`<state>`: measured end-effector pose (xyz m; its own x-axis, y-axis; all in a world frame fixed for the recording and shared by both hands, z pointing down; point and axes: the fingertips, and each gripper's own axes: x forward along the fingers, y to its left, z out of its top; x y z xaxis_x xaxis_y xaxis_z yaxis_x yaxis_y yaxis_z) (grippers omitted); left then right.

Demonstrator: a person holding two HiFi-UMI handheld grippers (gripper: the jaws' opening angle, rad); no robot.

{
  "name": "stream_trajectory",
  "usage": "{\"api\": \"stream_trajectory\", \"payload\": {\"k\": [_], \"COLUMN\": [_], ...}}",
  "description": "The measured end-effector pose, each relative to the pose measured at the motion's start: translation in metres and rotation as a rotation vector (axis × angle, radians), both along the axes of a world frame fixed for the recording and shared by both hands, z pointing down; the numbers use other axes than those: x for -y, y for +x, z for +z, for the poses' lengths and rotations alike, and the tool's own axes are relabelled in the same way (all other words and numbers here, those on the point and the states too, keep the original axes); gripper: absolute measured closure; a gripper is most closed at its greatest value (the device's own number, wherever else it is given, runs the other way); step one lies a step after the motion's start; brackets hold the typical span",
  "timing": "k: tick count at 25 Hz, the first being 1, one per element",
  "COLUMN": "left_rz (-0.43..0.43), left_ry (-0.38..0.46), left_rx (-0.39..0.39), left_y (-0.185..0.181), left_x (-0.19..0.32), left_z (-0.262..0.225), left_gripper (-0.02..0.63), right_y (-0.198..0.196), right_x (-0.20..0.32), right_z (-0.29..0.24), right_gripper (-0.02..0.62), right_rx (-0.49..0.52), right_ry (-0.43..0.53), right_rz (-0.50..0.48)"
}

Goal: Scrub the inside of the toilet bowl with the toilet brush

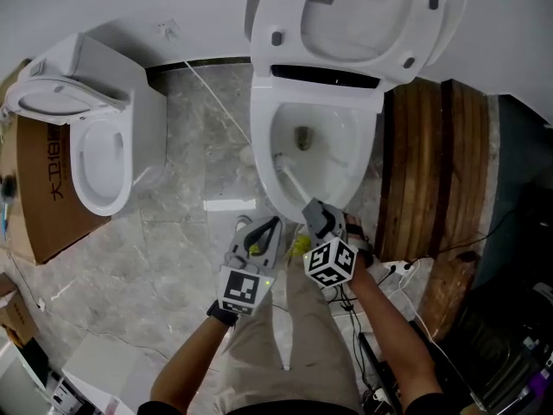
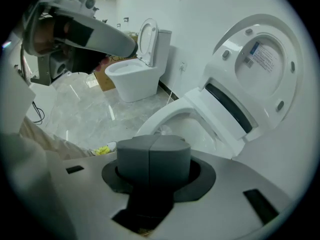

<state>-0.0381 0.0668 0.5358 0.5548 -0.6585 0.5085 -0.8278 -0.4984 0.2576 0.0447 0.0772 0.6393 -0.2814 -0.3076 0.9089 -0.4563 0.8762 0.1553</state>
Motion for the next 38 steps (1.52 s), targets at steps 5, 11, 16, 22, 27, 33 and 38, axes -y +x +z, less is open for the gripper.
{"api": "stream_trajectory", "payload": {"k": [5, 11, 16, 22, 27, 33, 38], "left_rz": [-0.012, 0.018, 0.02, 0.022, 0.012, 0.008, 0.013], "left_ry": [-0.014, -0.024, -0.021, -0.025, -0.033, -0.037, -0.031], "left_rx": [-0.012, -0.019, -0.026, -0.018, -0.01, -0.004, -0.009], "left_y": [-0.001, 0.006, 0.008, 0.0, -0.007, -0.009, -0.003], "left_x": [-0.008, -0.015, -0.016, -0.021, -0.026, -0.028, -0.026], "left_z": [0.008, 0.009, 0.008, 0.008, 0.012, 0.015, 0.013], "left_gripper": [0.588, 0.588, 0.588, 0.588, 0.588, 0.588, 0.588], "right_y": [-0.008, -0.016, -0.019, -0.002, 0.018, 0.039, 0.058], "right_x": [0.027, 0.052, 0.073, 0.101, 0.113, 0.123, 0.128], "right_z": [0.01, 0.017, 0.026, 0.033, 0.044, 0.046, 0.047], "right_gripper": [0.44, 0.44, 0.44, 0.442, 0.442, 0.442, 0.442], "right_rx": [-0.018, -0.058, -0.191, -0.296, -0.367, -0.418, -0.456], "right_ry": [0.058, 0.131, 0.281, 0.315, 0.309, 0.293, 0.278], "right_rz": [-0.063, -0.147, -0.342, -0.387, -0.388, -0.352, -0.326]}}
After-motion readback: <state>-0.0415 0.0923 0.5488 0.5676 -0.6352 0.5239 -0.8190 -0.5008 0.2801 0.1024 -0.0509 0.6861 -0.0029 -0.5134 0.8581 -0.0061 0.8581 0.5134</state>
